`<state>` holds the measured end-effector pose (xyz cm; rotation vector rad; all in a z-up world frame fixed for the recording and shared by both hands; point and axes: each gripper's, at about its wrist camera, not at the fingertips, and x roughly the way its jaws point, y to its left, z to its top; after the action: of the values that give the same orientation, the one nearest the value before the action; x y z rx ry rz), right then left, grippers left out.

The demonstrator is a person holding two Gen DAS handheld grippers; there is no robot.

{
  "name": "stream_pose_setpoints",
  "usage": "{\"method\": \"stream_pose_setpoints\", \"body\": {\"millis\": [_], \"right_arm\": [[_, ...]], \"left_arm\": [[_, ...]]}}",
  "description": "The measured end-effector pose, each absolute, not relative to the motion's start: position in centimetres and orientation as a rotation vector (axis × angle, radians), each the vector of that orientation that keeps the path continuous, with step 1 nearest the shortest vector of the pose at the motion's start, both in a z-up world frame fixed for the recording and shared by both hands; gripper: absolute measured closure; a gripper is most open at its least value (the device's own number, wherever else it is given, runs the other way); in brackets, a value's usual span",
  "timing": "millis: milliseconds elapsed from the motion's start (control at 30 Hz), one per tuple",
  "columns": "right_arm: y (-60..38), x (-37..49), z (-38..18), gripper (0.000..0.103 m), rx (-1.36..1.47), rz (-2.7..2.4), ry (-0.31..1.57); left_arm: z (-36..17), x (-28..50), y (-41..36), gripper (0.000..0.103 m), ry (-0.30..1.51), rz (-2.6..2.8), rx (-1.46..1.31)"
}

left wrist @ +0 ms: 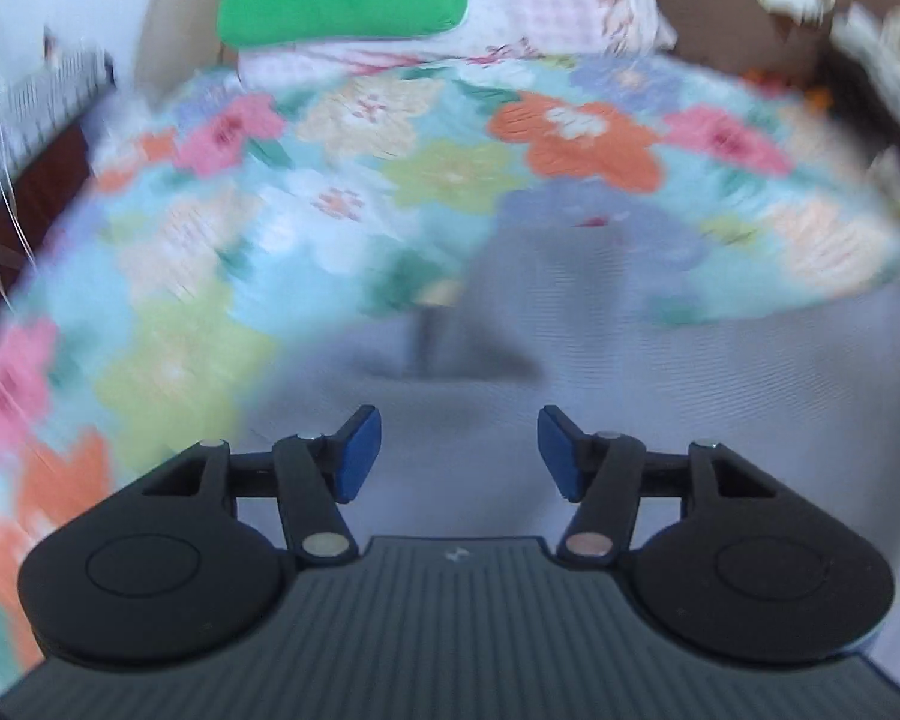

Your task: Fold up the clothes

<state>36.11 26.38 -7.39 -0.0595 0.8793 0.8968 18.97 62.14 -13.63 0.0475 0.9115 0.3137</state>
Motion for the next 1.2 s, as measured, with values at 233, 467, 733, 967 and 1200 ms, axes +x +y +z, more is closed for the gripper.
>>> {"method": "stream_pose_setpoints", "body": {"millis": [233, 467, 733, 967, 1200], "right_arm": [[41.1, 37.2, -7.3, 0.022, 0.048, 1.14, 1.194], [47.5, 39.5, -13.6, 0.017, 0.268, 0.897, 1.369], [48.8, 40.4, -18.1, 0.017, 0.441, 0.835, 1.438], [49.4, 34.8, -13.1, 0.092, 0.14, 1.233, 1.103], [45.2, 26.4, -13.9, 0.09, -0.527, 1.361, 0.95]], "left_arm": [[-16.2, 19.4, 70.5, 0.044, 0.934, 0.321, -0.076], [-17.4, 19.5, 72.3, 0.035, 0.883, 0.268, -0.039], [-18.7, 20.0, 73.9, 0.094, 0.884, 0.216, -0.361], [-17.5, 14.9, 71.6, 0.101, 0.831, 0.131, -0.366], [-16.4, 9.5, 67.4, 0.1, 0.867, 0.031, -0.124]]}}
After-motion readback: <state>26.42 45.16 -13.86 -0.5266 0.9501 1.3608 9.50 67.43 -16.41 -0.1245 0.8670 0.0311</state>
